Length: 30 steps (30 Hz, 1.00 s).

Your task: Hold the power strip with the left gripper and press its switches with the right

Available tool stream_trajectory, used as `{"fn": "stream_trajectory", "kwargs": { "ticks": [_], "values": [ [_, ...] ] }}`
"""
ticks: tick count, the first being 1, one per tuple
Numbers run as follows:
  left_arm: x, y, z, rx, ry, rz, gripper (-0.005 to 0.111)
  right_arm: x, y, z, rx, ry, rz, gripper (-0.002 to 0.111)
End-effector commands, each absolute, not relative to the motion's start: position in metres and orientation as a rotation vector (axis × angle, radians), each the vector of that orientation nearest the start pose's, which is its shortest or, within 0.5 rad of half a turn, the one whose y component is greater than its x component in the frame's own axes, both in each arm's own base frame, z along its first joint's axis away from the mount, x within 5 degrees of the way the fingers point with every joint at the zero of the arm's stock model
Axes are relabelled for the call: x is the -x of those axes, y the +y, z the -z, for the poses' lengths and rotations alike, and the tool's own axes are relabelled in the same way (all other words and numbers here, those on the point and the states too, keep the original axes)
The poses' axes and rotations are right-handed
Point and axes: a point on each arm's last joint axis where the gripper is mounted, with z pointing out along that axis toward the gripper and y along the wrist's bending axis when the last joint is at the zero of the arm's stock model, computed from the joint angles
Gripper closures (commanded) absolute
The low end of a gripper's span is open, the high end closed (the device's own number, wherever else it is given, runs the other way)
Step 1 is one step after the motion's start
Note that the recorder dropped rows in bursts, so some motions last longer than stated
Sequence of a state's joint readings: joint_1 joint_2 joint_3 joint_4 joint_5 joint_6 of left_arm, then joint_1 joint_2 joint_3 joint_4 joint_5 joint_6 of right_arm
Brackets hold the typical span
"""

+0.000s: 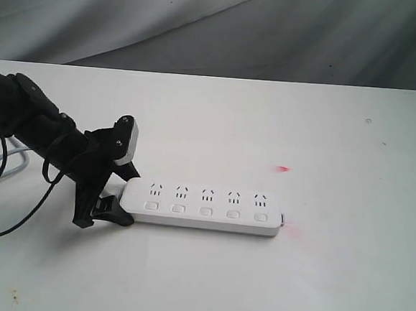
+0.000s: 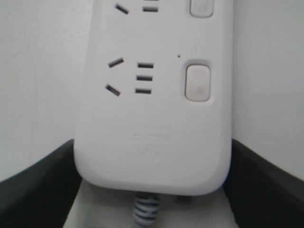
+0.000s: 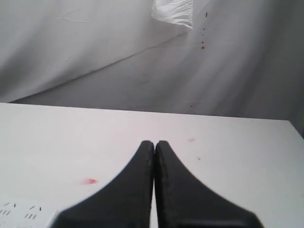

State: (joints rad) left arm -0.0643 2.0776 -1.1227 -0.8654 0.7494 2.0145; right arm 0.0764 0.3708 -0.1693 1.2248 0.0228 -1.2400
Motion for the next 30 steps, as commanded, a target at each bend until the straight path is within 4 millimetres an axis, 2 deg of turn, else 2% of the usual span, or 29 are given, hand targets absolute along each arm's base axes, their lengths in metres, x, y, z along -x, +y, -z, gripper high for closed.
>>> {"fn": "stream_trajectory", "kwargs": {
  "ticks": [1,4,11,14,19,30],
  "values": [
    [-0.359,-0.071,-0.095,-1.744,2.017,0.458,0.052,-0.083,0.005,-0.240,0.128,1.629,0.023,0.108],
    [-0.359,-0.071,-0.095,-1.744,2.017,0.458,0.052,-0.078,0.003,-0.241,0.112,1.560,0.045,0.108],
    [-0.359,-0.071,-0.095,-1.744,2.017,0.458,0.052,-0.072,0.001,-0.216,0.068,1.518,0.023,0.108],
    [-0.359,-0.071,-0.095,-1.744,2.017,0.458,0.052,-0.068,0.002,-0.218,0.080,1.472,0.027,0.108],
    [-0.359,-0.071,-0.095,-1.744,2.017,0.458,0.052,-0.062,0.003,-0.214,0.100,1.498,0.013,0.108],
    [-0.359,-0.071,-0.095,-1.744,2.017,0.458,0.052,-0.055,0.008,-0.192,0.161,1.714,-0.036,0.108]
  ]
}}
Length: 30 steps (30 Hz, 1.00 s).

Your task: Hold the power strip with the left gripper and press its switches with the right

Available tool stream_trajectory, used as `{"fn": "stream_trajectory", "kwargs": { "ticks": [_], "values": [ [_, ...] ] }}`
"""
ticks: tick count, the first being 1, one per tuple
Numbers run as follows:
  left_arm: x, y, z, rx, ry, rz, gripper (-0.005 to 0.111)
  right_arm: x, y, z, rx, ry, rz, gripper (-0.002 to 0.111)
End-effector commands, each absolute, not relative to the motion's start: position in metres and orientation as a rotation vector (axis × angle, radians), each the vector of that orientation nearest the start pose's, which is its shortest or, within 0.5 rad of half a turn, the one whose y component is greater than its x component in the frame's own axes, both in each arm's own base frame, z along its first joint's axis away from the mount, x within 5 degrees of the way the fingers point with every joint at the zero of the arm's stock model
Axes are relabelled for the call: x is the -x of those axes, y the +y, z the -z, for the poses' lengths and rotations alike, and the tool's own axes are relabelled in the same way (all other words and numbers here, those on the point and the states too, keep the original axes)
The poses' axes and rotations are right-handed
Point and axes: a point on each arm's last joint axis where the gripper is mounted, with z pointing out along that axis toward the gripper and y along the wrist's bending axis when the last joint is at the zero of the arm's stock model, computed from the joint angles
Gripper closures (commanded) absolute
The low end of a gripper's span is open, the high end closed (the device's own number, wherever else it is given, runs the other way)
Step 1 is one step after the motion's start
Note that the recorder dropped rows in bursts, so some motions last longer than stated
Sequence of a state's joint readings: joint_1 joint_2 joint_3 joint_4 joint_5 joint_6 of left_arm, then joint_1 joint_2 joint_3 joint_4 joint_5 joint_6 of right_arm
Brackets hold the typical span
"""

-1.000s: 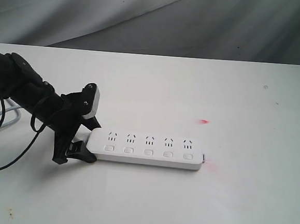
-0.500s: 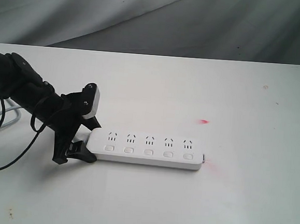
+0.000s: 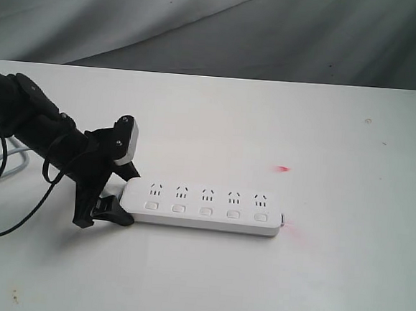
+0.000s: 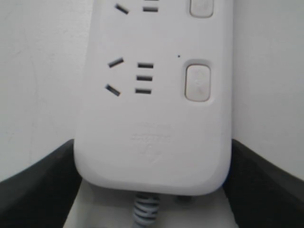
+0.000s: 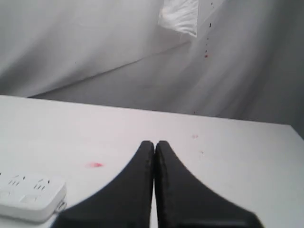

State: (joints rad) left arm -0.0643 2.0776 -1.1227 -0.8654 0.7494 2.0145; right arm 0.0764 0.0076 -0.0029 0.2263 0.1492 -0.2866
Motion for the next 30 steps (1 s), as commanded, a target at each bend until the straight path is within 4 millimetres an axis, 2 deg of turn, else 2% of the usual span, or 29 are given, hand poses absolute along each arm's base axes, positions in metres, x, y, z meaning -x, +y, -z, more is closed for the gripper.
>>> {"fn": "stream_trajectory", "kwargs": {
  "ticks": [1,30],
  "values": [
    [-0.3587,-0.0706,-0.0951,-1.744,2.017,0.458,0.052,-0.0547,0.0087,-0.1898,0.167,1.734,-0.040,0.108],
    [-0.3589,-0.0707,-0.0945,-1.739,2.020,0.459,0.052,-0.0539,0.0093,-0.1864,0.176,1.771,-0.046,0.108]
  ]
}}
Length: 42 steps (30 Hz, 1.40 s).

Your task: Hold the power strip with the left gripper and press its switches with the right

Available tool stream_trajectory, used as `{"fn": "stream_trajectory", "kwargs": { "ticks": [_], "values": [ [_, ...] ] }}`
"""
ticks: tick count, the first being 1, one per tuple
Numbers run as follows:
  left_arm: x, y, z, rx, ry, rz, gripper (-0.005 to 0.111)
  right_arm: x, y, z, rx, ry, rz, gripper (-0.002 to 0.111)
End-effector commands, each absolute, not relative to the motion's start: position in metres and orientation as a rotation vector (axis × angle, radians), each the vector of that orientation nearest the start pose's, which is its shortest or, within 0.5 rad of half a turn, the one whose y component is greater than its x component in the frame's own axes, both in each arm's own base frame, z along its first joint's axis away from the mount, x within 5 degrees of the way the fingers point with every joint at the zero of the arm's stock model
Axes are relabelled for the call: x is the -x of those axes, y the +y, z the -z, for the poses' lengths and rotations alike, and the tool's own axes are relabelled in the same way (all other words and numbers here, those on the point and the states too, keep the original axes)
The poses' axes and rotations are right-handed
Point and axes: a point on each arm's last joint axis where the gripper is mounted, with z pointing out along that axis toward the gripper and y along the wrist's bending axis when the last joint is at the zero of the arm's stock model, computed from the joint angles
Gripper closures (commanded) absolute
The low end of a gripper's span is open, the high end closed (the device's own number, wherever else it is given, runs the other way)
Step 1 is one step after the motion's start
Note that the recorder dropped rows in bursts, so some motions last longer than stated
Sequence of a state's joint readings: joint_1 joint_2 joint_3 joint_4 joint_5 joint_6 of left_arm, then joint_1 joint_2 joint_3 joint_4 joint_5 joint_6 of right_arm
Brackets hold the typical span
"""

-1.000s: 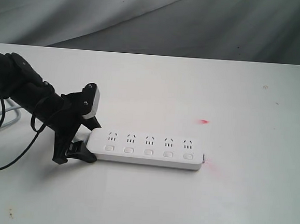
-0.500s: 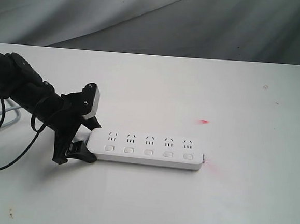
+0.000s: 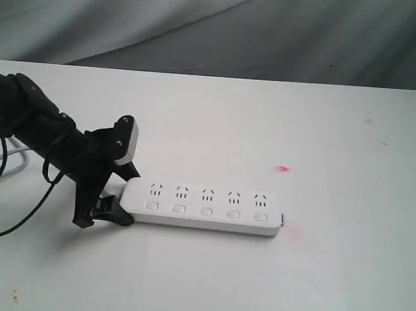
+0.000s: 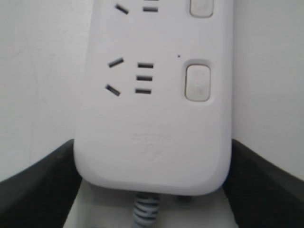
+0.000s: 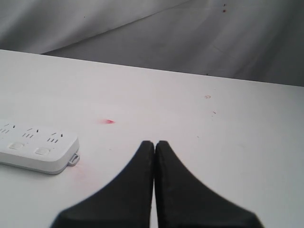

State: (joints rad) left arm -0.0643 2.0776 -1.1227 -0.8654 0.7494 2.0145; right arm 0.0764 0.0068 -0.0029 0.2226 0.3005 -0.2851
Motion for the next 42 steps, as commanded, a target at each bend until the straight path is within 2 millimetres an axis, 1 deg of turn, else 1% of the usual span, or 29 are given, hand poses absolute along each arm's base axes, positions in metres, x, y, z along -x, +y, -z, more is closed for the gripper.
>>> {"fn": "stream_trajectory", "kwargs": {
  "ticks": [1,15,18,20,22,23,26,28,30,33,34,35,36,37,38,39,40,42],
  "values": [
    [-0.359,-0.071,-0.095,-1.724,2.024,0.464,0.052,-0.054,0.009,-0.186,0.176,1.771,-0.046,0.108],
    [-0.360,-0.072,-0.094,-1.709,2.030,0.470,0.052,-0.054,0.010,-0.187,0.170,1.771,-0.055,0.108],
    [-0.362,-0.070,-0.093,-1.699,2.039,0.425,0.051,-0.054,0.010,-0.187,0.170,1.771,-0.055,0.108],
    [-0.362,-0.070,-0.093,-1.699,2.040,0.422,0.044,-0.054,0.010,-0.187,0.170,1.771,-0.055,0.108],
    [-0.363,-0.070,-0.093,-1.694,2.044,0.421,0.032,-0.054,0.010,-0.187,0.170,1.771,-0.055,0.108],
    [-0.363,-0.070,-0.093,-1.686,2.047,0.416,0.024,-0.054,0.010,-0.187,0.170,1.771,-0.055,0.108],
    [-0.365,-0.071,-0.095,-1.590,2.088,0.439,0.009,-0.054,0.010,-0.187,0.170,1.771,-0.055,0.108],
    [-0.366,-0.071,-0.101,-1.563,2.098,0.436,0.005,-0.054,0.010,-0.187,0.170,1.771,-0.055,0.108],
    [-0.366,-0.072,-0.109,-1.535,2.101,0.430,0.005,-0.054,0.010,-0.187,0.170,1.771,-0.055,0.108],
    [-0.366,-0.071,-0.133,-1.468,2.098,0.396,0.005,-0.054,0.010,-0.187,0.170,1.771,-0.055,0.108],
    [-0.365,-0.071,-0.156,-1.408,2.088,0.369,0.005,-0.054,0.010,-0.187,0.170,1.771,-0.055,0.108],
    [-0.364,-0.071,-0.166,-1.367,2.093,0.365,0.005,-0.054,0.010,-0.187,0.170,1.771,-0.055,0.108],
    [-0.360,-0.071,-0.194,-1.259,2.101,0.358,0.005,-0.054,0.010,-0.187,0.170,1.771,-0.055,0.108],
    [-0.357,-0.071,-0.208,-1.217,2.092,0.350,0.005,-0.054,0.010,-0.187,0.170,1.771,-0.055,0.108],
    [-0.349,-0.069,-0.237,-1.162,2.056,0.308,0.005,-0.054,0.010,-0.187,0.170,1.771,-0.055,0.108],
    [-0.344,-0.067,-0.252,-1.128,2.042,0.280,0.005,-0.054,0.010,-0.187,0.170,1.771,-0.055,0.108],
    [-0.334,-0.065,-0.278,-1.031,2.028,0.256,0.005,-0.054,0.010,-0.187,0.168,1.771,-0.057,0.108],
    [-0.314,-0.063,-0.316,-0.903,1.985,0.254,0.005,-0.054,0.010,-0.187,0.168,1.771,-0.057,0.108]
  ]
}}
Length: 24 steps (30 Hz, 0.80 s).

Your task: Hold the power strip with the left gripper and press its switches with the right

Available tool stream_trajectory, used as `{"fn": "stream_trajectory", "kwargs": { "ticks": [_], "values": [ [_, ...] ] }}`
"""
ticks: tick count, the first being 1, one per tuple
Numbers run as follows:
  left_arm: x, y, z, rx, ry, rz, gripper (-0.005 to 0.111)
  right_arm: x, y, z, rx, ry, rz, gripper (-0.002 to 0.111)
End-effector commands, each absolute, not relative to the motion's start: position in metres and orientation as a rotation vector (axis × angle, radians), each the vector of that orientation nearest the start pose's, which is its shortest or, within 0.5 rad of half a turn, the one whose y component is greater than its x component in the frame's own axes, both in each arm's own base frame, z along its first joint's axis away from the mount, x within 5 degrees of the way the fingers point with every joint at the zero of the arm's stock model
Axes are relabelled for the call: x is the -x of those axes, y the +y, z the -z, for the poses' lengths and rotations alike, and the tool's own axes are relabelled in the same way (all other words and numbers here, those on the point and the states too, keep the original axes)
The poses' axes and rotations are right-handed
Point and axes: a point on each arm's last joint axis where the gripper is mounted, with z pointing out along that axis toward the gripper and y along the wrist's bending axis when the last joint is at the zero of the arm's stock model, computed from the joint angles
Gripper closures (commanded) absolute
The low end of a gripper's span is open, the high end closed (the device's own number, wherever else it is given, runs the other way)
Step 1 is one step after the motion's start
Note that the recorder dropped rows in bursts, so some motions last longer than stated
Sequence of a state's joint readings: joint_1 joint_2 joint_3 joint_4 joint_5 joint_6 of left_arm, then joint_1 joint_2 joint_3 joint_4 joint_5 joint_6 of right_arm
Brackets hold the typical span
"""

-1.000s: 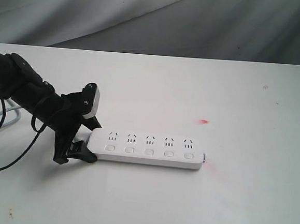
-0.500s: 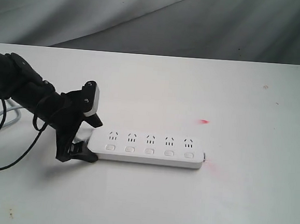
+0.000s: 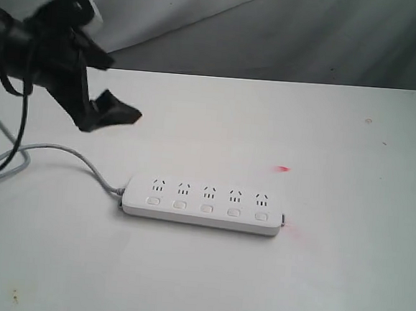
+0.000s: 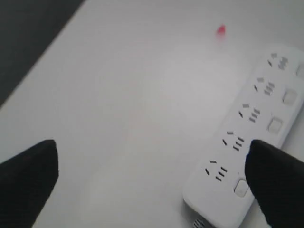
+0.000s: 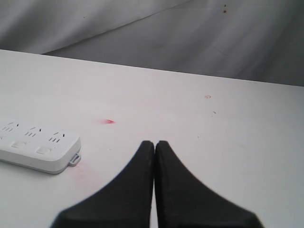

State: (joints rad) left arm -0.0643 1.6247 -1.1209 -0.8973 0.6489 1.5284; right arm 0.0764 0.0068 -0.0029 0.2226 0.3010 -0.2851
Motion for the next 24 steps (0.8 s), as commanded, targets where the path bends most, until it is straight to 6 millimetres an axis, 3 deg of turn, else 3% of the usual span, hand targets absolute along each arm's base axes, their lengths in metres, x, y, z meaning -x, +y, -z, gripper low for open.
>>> {"fn": "stream_trajectory", "kwargs": {
  "ticks": [1,5,13,14,15,19,24],
  "values": [
    [-0.296,-0.062,-0.340,-0.835,1.958,0.271,0.005,-0.054,0.010,-0.187,0.168,1.771,-0.057,0.108],
    [-0.240,-0.057,-0.386,-0.750,1.903,0.260,0.005,-0.054,0.010,-0.187,0.168,1.771,-0.057,0.108],
    [-0.126,-0.040,-0.431,-0.603,1.826,0.162,0.007,-0.054,0.010,-0.187,0.168,1.771,-0.057,0.108],
    [-0.115,-0.038,-0.435,-0.562,1.814,0.167,0.013,-0.054,0.010,-0.187,0.168,1.771,-0.057,0.108],
    [-0.099,-0.037,-0.439,-0.538,1.784,0.178,0.025,-0.054,0.010,-0.187,0.168,1.771,-0.057,0.108],
    [-0.068,-0.035,-0.447,-0.524,1.700,0.173,0.066,-0.054,0.010,-0.187,0.168,1.771,-0.057,0.108],
    [-0.056,-0.030,-0.448,-0.532,1.671,0.083,0.107,-0.054,0.010,-0.187,0.168,1.771,-0.057,0.108]
  ]
}}
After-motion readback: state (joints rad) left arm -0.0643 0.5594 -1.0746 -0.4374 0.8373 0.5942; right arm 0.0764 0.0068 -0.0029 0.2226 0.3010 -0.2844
